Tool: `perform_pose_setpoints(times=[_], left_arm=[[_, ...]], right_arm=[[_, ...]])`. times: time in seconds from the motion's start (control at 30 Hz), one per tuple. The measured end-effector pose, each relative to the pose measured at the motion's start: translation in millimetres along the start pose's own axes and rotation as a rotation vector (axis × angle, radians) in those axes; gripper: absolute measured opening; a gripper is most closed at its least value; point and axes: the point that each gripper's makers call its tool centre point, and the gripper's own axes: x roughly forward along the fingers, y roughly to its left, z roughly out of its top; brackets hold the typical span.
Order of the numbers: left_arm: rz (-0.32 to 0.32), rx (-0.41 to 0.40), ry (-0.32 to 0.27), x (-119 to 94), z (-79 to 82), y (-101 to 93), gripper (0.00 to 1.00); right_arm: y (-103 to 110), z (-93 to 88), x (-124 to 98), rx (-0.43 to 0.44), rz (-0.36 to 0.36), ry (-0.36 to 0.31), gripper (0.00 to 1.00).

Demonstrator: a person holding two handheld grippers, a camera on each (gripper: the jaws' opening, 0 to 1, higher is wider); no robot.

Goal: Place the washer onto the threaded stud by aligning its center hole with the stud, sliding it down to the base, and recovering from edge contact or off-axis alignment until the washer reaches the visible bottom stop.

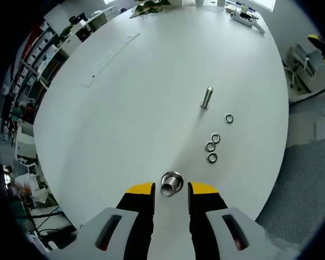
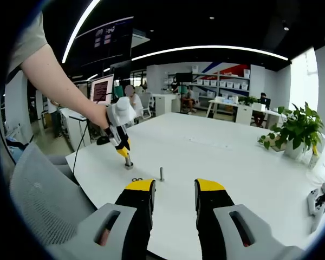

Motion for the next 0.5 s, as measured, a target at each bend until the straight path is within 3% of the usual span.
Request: perform_pose_setpoints(times=[0.17, 0.3, 0.5], left_arm=[[0.018, -0.051, -0.074, -14, 7.5, 2.2, 0.22], [0.041, -0.094, -0.169, -26, 14.4, 2.7, 0.21], [0.07, -0.14, -0.254, -43, 12.5, -1.0, 0.22]], right_arm=[[1, -0.4, 0, -0.004, 0.006, 0.003, 0.31], [4, -0.9, 1, -0.002, 0.018, 0.008, 0.31], [6, -3.1, 3, -0.006, 0.029, 0.018, 0.31]])
